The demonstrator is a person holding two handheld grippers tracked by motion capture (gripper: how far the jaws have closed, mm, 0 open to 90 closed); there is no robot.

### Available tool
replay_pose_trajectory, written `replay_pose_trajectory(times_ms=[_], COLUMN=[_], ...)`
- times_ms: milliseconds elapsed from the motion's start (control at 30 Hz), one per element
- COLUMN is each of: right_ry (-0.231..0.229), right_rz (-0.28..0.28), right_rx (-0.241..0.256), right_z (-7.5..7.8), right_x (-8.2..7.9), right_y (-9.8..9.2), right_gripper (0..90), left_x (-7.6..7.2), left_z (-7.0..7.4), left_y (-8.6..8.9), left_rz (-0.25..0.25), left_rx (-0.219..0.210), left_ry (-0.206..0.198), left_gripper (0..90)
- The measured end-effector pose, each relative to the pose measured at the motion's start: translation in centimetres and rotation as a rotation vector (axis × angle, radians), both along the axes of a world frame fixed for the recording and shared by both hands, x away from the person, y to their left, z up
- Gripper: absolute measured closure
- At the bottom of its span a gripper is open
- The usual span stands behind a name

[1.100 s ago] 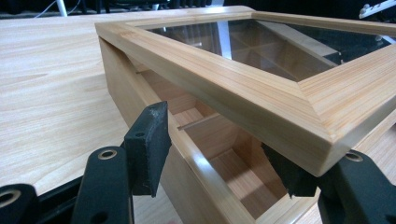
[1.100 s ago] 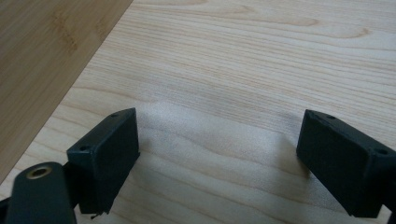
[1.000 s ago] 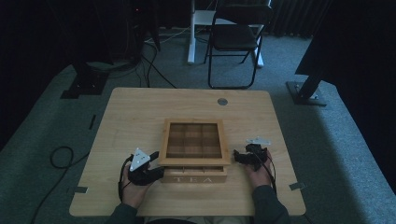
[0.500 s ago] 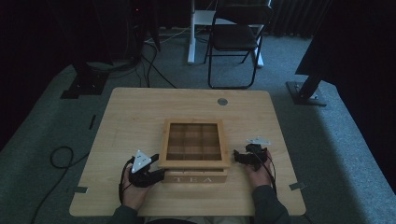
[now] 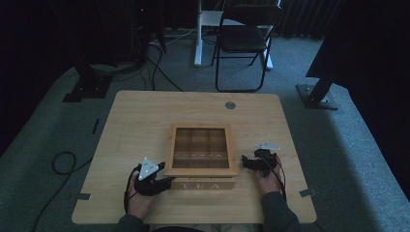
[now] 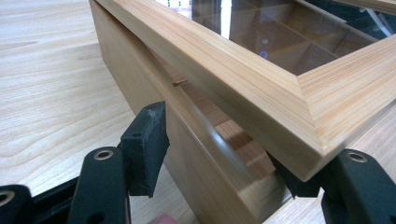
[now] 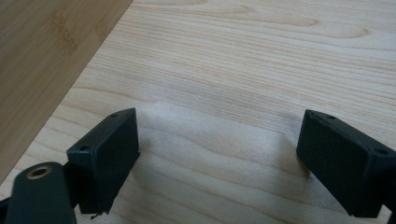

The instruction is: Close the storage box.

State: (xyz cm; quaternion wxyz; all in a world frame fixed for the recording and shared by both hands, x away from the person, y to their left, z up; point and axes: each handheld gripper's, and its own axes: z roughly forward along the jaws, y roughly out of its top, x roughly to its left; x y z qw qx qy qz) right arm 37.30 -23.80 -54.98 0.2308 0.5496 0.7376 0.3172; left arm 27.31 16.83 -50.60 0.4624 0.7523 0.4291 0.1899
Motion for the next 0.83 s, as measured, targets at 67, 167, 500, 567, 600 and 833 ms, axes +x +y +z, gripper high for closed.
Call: replay_pose_trajectory(times_ms=[67,167,500,567,600,833], right_ry=[0.0,0.0,0.0,0.0,0.0,0.0], right_rz=[0.0,0.0,0.0,0.0,0.0,0.0], right_rx=[0.0,0.0,0.0,0.0,0.0,0.0], right_z=[0.0,0.0,0.0,0.0,0.0,0.0], right_x=[0.0,0.0,0.0,0.0,0.0,0.0], right_y=[0.0,0.0,0.0,0.0,0.0,0.0], right_gripper=[12.5,12.5,12.5,12.5,12.5,12.5], left_x=[0.0,-0.1,-1.3,-1.6,-1.8,-2.9], left_z=[0.0,-0.1,0.3,0.4,0.4,0.6], left_y=[0.0,0.1,1.0,1.1,1.1,0.6], left_rz=[0.002,0.008,-0.002,-0.007,-0.015,-0.062], left_rx=[-0.004,-0.013,-0.042,-0.037,-0.035,0.021], left_ry=[0.003,0.005,0.001,-0.001,-0.002,-0.036], left_gripper=[39.8,39.8,38.8,38.5,38.5,38.6])
